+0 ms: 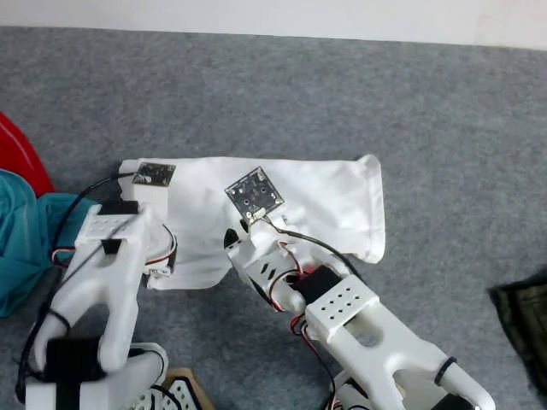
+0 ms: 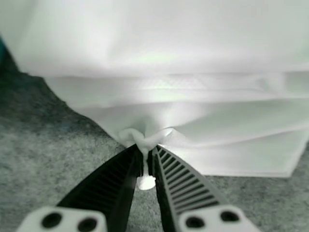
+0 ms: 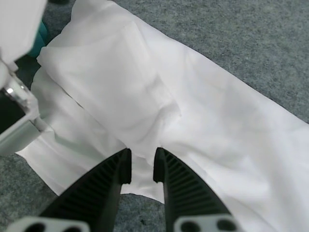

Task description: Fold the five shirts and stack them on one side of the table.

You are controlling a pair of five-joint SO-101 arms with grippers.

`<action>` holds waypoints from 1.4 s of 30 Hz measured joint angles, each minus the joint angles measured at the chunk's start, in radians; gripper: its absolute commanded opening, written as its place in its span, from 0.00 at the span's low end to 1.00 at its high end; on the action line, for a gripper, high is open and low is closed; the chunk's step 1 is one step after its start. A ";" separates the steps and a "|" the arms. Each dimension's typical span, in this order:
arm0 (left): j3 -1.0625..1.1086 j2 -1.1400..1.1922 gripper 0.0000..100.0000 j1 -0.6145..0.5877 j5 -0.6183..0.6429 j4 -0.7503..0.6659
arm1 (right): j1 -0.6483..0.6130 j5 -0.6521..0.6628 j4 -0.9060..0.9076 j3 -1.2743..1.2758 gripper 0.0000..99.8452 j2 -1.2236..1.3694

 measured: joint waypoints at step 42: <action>-0.885 0.486 0.32 0.126 0.422 0.295 | -0.026 -0.043 -0.041 -0.044 0.09 0.242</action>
